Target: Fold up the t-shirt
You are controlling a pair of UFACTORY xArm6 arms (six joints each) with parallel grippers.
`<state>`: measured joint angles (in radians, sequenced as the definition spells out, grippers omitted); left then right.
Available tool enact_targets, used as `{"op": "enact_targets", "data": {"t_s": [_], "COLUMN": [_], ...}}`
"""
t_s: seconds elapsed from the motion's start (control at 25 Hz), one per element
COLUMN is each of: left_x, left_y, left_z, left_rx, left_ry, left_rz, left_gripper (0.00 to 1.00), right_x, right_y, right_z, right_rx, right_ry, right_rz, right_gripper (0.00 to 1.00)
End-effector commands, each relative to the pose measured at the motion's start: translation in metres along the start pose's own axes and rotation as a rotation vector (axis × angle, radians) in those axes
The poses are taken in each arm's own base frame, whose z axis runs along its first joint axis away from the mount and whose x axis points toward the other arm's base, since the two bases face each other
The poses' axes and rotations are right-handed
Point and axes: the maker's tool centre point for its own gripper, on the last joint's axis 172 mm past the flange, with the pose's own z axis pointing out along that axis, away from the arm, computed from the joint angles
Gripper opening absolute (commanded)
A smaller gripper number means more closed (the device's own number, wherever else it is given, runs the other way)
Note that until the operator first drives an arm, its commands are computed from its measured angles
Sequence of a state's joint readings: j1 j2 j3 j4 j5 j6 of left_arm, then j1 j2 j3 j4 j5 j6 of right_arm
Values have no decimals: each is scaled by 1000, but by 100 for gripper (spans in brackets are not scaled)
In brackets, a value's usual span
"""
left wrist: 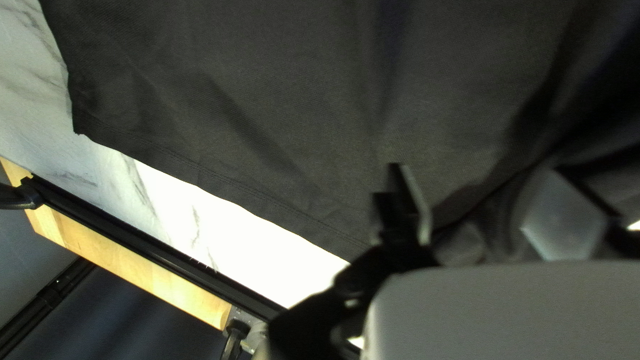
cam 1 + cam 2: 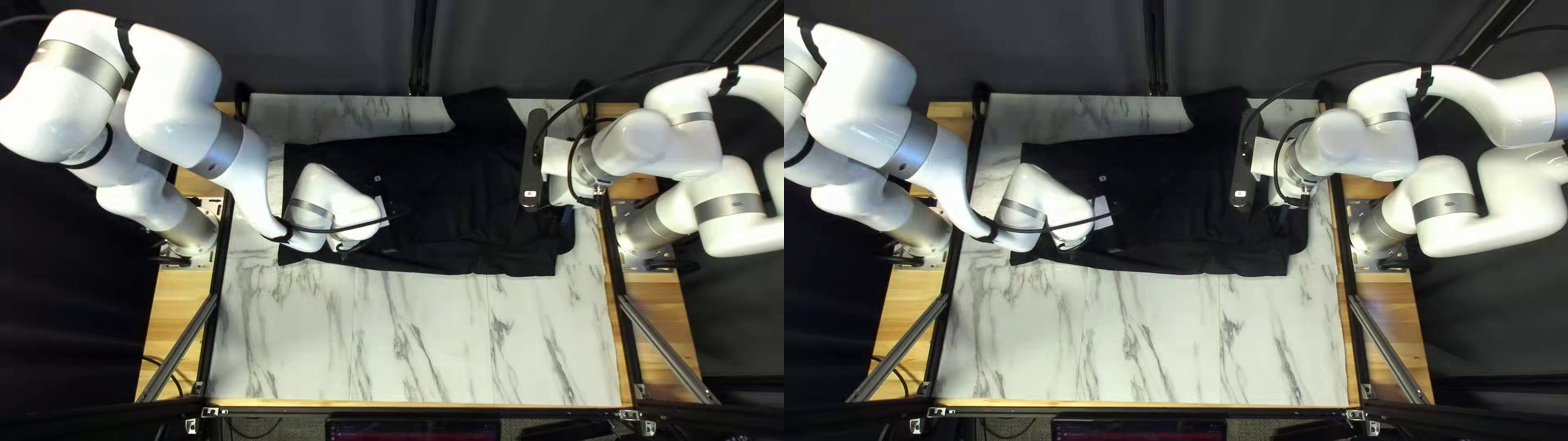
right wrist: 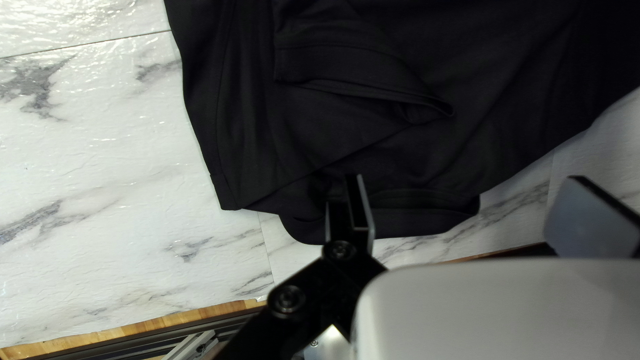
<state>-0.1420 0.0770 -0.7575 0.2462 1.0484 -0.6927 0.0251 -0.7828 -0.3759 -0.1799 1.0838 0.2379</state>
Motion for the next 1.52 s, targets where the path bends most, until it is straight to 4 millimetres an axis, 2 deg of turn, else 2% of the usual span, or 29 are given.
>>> {"op": "enact_targets", "data": {"t_s": [0.04, 0.16, 0.32, 0.4, 0.44, 0.48, 0.8, 1.04, 1.08, 1.12, 1.16, 1.2, 1.24, 1.52], "left_x": [-5, -9, -8, -8, -9, -11, -35, -50, -51, -52, -53, -54, -54, -57], "left_y": [-3, -4, -6, -4, -3, -2, 2, -3, -5, -6, -8, -10, -11, -9], "left_z": [-10, -16, -13, -8, -6, -5, 3, 29, 33, 35, 37, 37, 35, 30], "left_rx": [11, 21, 25, 22, 19, 17, -8, -13, -13, -12, -11, -10, -8, -1], "left_ry": [10, 21, 25, 24, 25, 26, 41, 13, 7, 4, -2, -6, -9, -19], "left_rz": [-3, -6, -8, -9, -11, -13, -55, -100, -108, -114, -121, -127, -131, -136], "left_gripper": [13, 17, 27, 62, 95, 100, 100, 100, 95, 64, 16, 4, 0, 0], "right_x": [0, 0, 0, 0, 0, 0, 0, 0, 0, 0, 0, 0, 0, 0], "right_y": [0, 0, 0, 0, 0, 0, 0, 0, 0, 0, 0, 0, 0, 0], "right_z": [0, 0, 0, 0, 0, 0, 0, 0, 0, 0, 0, 0, 0, 0], "right_rx": [0, 0, 0, 0, 0, 0, 0, 0, 0, 0, 0, 0, 0, 0], "right_ry": [0, 0, 0, 0, 0, 0, 0, 0, 0, 0, 0, 0, 0, 0], "right_rz": [0, 0, 0, 0, 0, 0, 0, 0, 0, 0, 0, 0, 0, 0], "right_gripper": [100, 100, 100, 100, 100, 100, 100, 100, 100, 100, 100, 100, 100, 100]}}
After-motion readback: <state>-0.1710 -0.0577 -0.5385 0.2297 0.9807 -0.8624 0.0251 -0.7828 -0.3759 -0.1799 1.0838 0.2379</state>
